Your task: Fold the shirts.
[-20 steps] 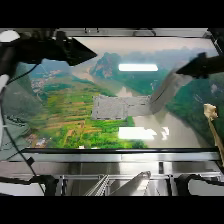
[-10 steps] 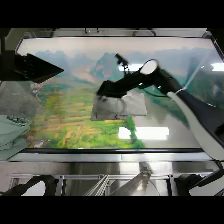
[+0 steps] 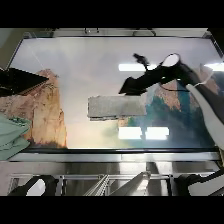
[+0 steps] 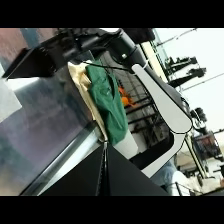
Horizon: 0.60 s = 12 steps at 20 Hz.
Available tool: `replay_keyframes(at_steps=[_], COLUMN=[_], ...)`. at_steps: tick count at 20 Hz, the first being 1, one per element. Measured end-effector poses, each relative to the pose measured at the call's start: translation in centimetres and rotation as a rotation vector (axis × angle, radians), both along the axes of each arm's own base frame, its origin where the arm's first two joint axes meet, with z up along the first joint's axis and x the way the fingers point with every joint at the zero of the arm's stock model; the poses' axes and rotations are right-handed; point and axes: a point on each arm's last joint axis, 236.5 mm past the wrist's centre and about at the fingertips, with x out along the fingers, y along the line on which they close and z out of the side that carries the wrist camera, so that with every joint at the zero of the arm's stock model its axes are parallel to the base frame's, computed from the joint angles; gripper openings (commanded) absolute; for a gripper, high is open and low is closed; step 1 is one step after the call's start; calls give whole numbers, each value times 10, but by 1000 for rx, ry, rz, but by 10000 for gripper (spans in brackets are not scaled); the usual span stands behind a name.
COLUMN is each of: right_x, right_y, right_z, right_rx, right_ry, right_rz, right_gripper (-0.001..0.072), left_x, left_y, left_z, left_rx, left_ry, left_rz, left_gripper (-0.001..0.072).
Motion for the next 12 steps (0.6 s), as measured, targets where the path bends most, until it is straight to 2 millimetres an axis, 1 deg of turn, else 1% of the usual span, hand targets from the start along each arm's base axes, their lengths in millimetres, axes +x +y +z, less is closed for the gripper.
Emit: replay_keyframes(at_steps=[1,3,5,6,8,9,10,12], right_x=[7,14,12,11,5,3,1,1], right_y=[-32,-82,-115,-124,-130,-127,-120,-97], right_z=[-7,-22,-42,-53,-74,-82,-88,-94], right_rx=[-30,-59,-77,-81,-86,-77,-59,-12], right_ry=[22,71,113,131,165,177,188,191], right_rz=[-52,-147,-205,-226,-233,-230,-218,-193], right_gripper=[485,679,691,691,690,690,690,689], left_x=[-1,-3,-4,-5,-6,-6,-6,-7], left_y=[2,5,6,7,7,7,7,7], left_z=[0,2,5,6,7,8,8,8], left_rx=[2,7,12,14,16,17,17,18], left_ry=[-4,-17,-31,-36,-44,-46,-47,-48], left_rz=[13,36,53,58,65,68,69,71], left_gripper=[10,10,10,10,10,10,10,10])
